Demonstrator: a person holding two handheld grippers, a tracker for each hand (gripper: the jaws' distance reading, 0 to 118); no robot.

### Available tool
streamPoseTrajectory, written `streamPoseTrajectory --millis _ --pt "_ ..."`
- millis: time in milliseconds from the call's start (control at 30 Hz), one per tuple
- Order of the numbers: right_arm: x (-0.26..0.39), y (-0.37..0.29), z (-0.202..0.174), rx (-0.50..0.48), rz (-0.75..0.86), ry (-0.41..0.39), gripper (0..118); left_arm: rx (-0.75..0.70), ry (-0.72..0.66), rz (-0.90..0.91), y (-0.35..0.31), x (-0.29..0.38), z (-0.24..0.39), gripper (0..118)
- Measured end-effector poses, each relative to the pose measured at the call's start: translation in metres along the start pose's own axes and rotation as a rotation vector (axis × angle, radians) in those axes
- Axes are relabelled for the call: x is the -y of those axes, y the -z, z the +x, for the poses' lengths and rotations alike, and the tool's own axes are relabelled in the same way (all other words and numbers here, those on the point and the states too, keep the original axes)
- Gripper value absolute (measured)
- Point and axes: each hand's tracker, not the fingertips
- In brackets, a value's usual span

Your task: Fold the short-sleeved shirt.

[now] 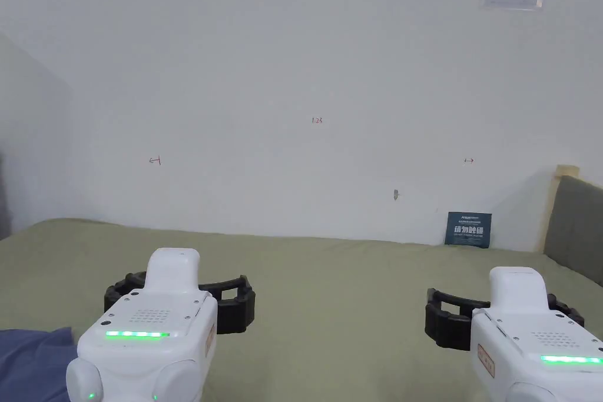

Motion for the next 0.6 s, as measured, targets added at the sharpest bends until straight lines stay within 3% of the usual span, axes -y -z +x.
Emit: streamPoseTrajectory --millis 100,167,200,267,300,333,400,433,500,600 --pt "0.001 0.002 0.001 0.01 -0.013 -0.014 118 -0.014 0.029 -0.009 0.002 0.0 0.001 118" --pt "0.002 0.004 -0.003 0.024 -0.011 -0.129 118 -0.062 0.156 -0.037 0.006 -0.001 0.007 118" --pt "0.002 0.004 -0.01 0.031 -0.001 -0.27 118 -0.055 0.28 -0.019 0.007 -0.001 0.012 118" --pt "0.006 0.004 -0.026 0.045 0.031 -0.632 118 -0.109 0.695 0.0 0.006 0.002 0.029 118" --pt "0.011 0.003 -0.036 0.057 0.061 -0.859 118 -0.151 0.966 0.048 0.004 0.01 0.04 118" --pt "0.024 0.0 -0.045 0.078 0.131 -1.141 118 -0.183 1.247 0.11 0.001 0.023 0.049 118" --pt "0.048 0.002 -0.052 0.062 0.219 -1.564 118 -0.191 1.589 0.142 -0.004 0.044 0.059 118" --pt "0.056 0.004 -0.053 -0.004 0.198 -1.702 118 -0.156 1.661 0.108 -0.005 0.05 0.064 118" --pt "0.07 0.002 -0.052 -0.135 0.104 -1.841 118 -0.104 1.71 0.033 -0.007 0.059 0.07 118" --pt "0.077 0.001 -0.053 -0.104 0.094 -1.864 118 -0.102 1.716 0.077 -0.01 0.069 0.066 118"
